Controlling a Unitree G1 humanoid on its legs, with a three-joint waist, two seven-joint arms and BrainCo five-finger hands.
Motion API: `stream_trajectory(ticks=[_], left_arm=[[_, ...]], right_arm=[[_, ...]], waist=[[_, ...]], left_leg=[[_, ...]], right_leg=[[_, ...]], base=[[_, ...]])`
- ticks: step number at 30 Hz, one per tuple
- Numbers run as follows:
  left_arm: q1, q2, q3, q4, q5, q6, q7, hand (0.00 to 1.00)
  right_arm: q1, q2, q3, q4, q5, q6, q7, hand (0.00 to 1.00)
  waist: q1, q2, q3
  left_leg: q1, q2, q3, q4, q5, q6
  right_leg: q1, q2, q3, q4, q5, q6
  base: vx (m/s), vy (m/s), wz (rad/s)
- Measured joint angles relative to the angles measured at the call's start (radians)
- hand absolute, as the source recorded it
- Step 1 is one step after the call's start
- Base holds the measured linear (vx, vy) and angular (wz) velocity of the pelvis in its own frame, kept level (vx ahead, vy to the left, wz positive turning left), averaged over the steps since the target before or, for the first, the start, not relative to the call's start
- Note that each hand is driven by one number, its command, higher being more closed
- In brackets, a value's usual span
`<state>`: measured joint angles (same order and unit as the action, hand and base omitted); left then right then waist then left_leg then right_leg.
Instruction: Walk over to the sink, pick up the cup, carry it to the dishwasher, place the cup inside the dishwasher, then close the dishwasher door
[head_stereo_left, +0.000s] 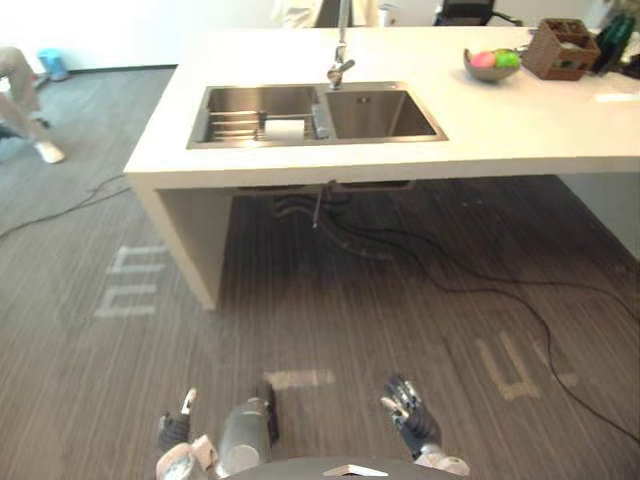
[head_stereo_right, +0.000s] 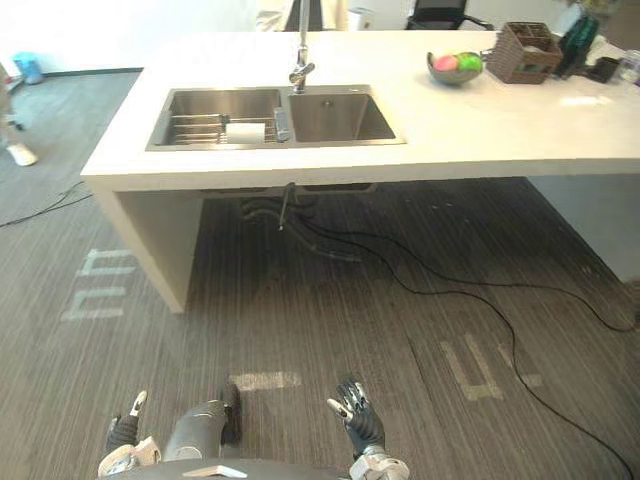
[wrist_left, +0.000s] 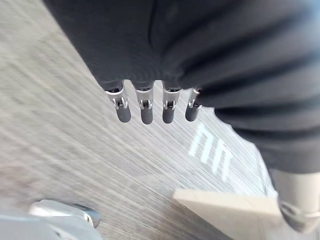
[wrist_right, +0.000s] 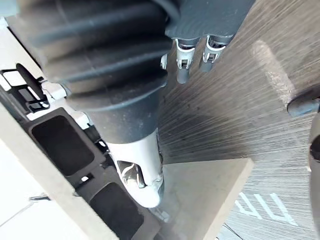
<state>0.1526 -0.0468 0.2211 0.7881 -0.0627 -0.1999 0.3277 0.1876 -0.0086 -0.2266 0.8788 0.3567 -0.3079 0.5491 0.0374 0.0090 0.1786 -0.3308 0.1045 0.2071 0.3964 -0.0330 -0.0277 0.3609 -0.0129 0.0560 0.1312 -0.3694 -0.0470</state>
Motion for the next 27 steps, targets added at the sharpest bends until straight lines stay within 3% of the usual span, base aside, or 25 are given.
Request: stream_trajectory(ticks=[1, 2, 3, 4, 6, 8, 10, 11, 12, 13, 14, 15, 17, 19, 21, 22, 23, 24, 25, 26, 27], left_arm=[[-0.006, 0.003, -0.091, -0.101, 0.093, -0.030, 0.047, 0.00], [-0.034, 0.021, -0.208, -0.223, 0.186, -0.040, 0.073, 0.00], [-0.046, 0.028, -0.255, -0.274, 0.226, -0.037, 0.072, 0.00], [-0.061, 0.031, -0.308, -0.370, 0.301, -0.036, 0.058, 0.00], [-0.080, 0.037, -0.312, -0.478, 0.361, -0.027, 0.036, 0.00], [-0.081, 0.078, -0.311, -0.565, 0.413, -0.010, 0.029, 0.00], [-0.084, 0.142, -0.294, -0.678, 0.453, 0.037, -0.001, 0.00], [-0.087, 0.188, -0.272, -0.749, 0.484, 0.055, -0.019, 0.00], [-0.094, 0.208, -0.261, -0.778, 0.499, 0.066, -0.034, 0.00], [-0.114, 0.253, -0.258, -0.824, 0.539, 0.086, -0.049, 0.00], [-0.122, 0.267, -0.263, -0.837, 0.552, 0.092, -0.049, 0.00], [-0.142, 0.287, -0.265, -0.860, 0.579, 0.102, -0.045, 0.00], [-0.223, 0.325, -0.285, -0.863, 0.599, 0.122, -0.039, 0.00], [-0.296, 0.356, -0.297, -0.868, 0.605, 0.139, -0.035, 0.00], [-0.344, 0.385, -0.304, -0.896, 0.618, 0.146, -0.037, 0.00], [-0.355, 0.394, -0.303, -0.911, 0.621, 0.148, -0.039, 0.00], [-0.350, 0.388, -0.304, -0.926, 0.638, 0.156, -0.048, 0.00], [-0.335, 0.361, -0.310, -0.924, 0.646, 0.162, -0.055, 0.00], [-0.324, 0.339, -0.340, -0.925, 0.664, 0.165, -0.076, 0.00], [-0.325, 0.335, -0.359, -0.926, 0.672, 0.170, -0.085, 0.00], [-0.327, 0.329, -0.388, -0.926, 0.682, 0.179, -0.104, 0.00]], right_arm=[[-0.003, 0.005, 0.047, -0.002, -0.014, 0.004, -0.013, 0.00], [-0.018, 0.011, 0.087, -0.001, -0.021, 0.023, -0.034, 0.00], [-0.028, 0.009, 0.091, 0.002, -0.029, 0.034, -0.037, 0.00], [-0.050, -0.008, 0.095, 0.013, -0.042, 0.058, -0.039, 0.00], [-0.067, -0.024, 0.092, 0.042, -0.051, 0.070, -0.042, 0.00], [-0.060, -0.030, 0.065, 0.078, -0.073, 0.072, -0.058, 0.00], [-0.030, -0.042, 0.050, 0.115, -0.104, 0.065, -0.073, 0.00], [-0.029, -0.040, 0.033, 0.118, -0.108, 0.054, -0.074, 0.00], [-0.027, -0.039, 0.024, 0.117, -0.107, 0.045, -0.074, 0.00], [-0.013, -0.042, 0.008, 0.112, -0.105, 0.020, -0.074, 0.00], [-0.007, -0.045, -0.003, 0.109, -0.102, 0.012, -0.074, 0.00], [0.005, -0.045, -0.018, 0.108, -0.083, 0.003, -0.075, 0.00], [0.021, -0.037, -0.036, 0.106, -0.069, -0.007, -0.076, 0.00], [0.038, -0.021, -0.055, 0.076, -0.071, -0.016, -0.075, 0.00], [0.048, -0.005, -0.052, 0.049, -0.072, -0.015, -0.075, 0.00], [0.060, -0.001, -0.048, 0.041, -0.080, -0.006, -0.073, 0.00], [0.072, -0.003, -0.045, 0.038, -0.080, 0.008, -0.072, 0.00], [0.071, -0.018, -0.052, 0.035, -0.078, 0.013, -0.072, 0.00], [0.080, -0.059, -0.049, 0.014, -0.080, 0.051, -0.071, 0.00], [0.078, -0.074, -0.048, 0.014, -0.084, 0.078, -0.071, 0.00], [0.081, -0.086, -0.049, 0.013, -0.088, 0.119, -0.072, 0.00]], waist=[[-0.001, -0.040, 0.003], [0.000, -0.038, 0.020], [-0.002, -0.046, 0.015], [-0.010, -0.039, 0.015], [-0.026, -0.038, 0.005], [-0.036, -0.036, -0.018], [-0.043, -0.030, -0.049], [-0.046, -0.035, -0.050], [-0.047, -0.039, -0.049], [-0.047, -0.035, -0.047], [-0.049, -0.024, -0.049], [-0.057, -0.020, -0.061], [-0.081, -0.030, -0.072], [-0.103, -0.021, -0.072], [-0.115, -0.016, -0.075], [-0.115, -0.024, -0.081], [-0.120, -0.033, -0.094], [-0.121, 0.003, -0.103], [-0.124, 0.040, -0.125], [-0.125, 0.062, -0.137], [-0.127, 0.060, -0.131]], left_leg=[[-0.010, -0.011, 0.017, 0.029, -0.001, 0.003], [-0.027, -0.029, 0.007, 0.039, -0.001, 0.003], [-0.029, -0.039, -0.006, 0.036, 0.000, 0.005], [-0.015, -0.060, -0.034, 0.026, 0.000, 0.042], [0.032, -0.081, -0.031, 0.001, -0.025, 0.088], [0.084, -0.102, -0.010, -0.028, -0.057, 0.101], [0.147, -0.117, 0.012, -0.074, -0.095, 0.107], [0.195, -0.121, 0.022, -0.091, -0.112, 0.099], [0.224, -0.125, 0.028, -0.101, -0.121, 0.094], [0.313, -0.133, 0.040, -0.138, -0.146, 0.087], [0.345, -0.132, 0.040, -0.150, -0.151, 0.087], [0.401, -0.130, 0.039, -0.182, -0.155, 0.085], [0.466, -0.119, -0.001, -0.215, -0.165, 0.068], [0.487, -0.079, -0.044, -0.210, -0.190, 0.029], [0.504, -0.035, -0.076, -0.183, -0.237, -0.007], [0.513, -0.022, -0.091, -0.147, -0.289, -0.031], [0.535, -0.017, -0.110, -0.109, -0.344, -0.055], [0.549, 0.015, -0.120, -0.101, -0.362, -0.064], [0.552, 0.049, -0.126, -0.099, -0.356, -0.077], [0.552, 0.057, -0.126, -0.091, -0.340, -0.075], [0.533, 0.068, -0.127, -0.030, -0.297, -0.075]], right_leg=[[0.003, -0.017, 0.025, 0.005, -0.003, -0.002], [-0.020, -0.021, 0.058, 0.031, 0.023, -0.001], [-0.029, -0.019, 0.072, 0.045, 0.046, 0.004], [-0.036, -0.017, 0.104, 0.066, 0.092, 0.010], [-0.044, -0.027, 0.148, 0.130, 0.148, 0.022], [-0.094, -0.035, 0.181, 0.262, 0.199, 0.097], [-0.204, -0.036, 0.197, 0.501, 0.312, 0.349], [-0.301, -0.037, 0.173, 0.708, 0.361, 0.347], [-0.349, -0.045, 0.139, 0.812, 0.361, 0.345], [-0.442, -0.092, 0.025, 0.976, 0.333, 0.312], [-0.476, -0.110, -0.021, 1.004, 0.308, 0.269], [-0.538, -0.137, -0.086, 1.005, 0.240, 0.188], [-0.614, -0.158, -0.158, 0.844, 0.140, 0.137], [-0.644, -0.148, -0.201, 0.600, 0.123, 0.117], [-0.643, -0.116, -0.171, 0.346, 0.182, 0.117], [-0.638, -0.103, -0.113, 0.249, 0.247, 0.123], [-0.634, -0.106, -0.080, 0.270, 0.349, 0.149], [-0.632, -0.083, -0.103, 0.314, 0.306, 0.136], [-0.634, -0.066, -0.135, 0.354, 0.249, 0.122], [-0.630, -0.066, -0.149, 0.369, 0.227, 0.116], [-0.598, -0.070, -0.171, 0.368, 0.200, 0.104]], base=[[0.47, 0.238, 0.19], [0.45, 0.236, 0.24], [0.41, 0.255, 0.22], [0.32, 0.221, 0.04], [0.47, 0.286, -0.12], [0.41, 0.174, -0.20], [0.42, 0.141, -0.31], [0.32, 0.100, -0.33], [0.47, 0.103, -0.37], [0.38, 0.057, -0.20], [0.45, 0.044, -0.11], [0.40, -0.012, 0.23], [0.45, -0.097, 0.51], [0.36, -0.182, 0.63], [0.39, -0.282, 0.53], [0.48, -0.421, 0.45], [0.53, -0.450, 0.35], [0.48, -0.372, 0.41], [0.40, -0.256, 0.33], [0.43, -0.304, 0.52], [0.50, -0.377, 0.59]])
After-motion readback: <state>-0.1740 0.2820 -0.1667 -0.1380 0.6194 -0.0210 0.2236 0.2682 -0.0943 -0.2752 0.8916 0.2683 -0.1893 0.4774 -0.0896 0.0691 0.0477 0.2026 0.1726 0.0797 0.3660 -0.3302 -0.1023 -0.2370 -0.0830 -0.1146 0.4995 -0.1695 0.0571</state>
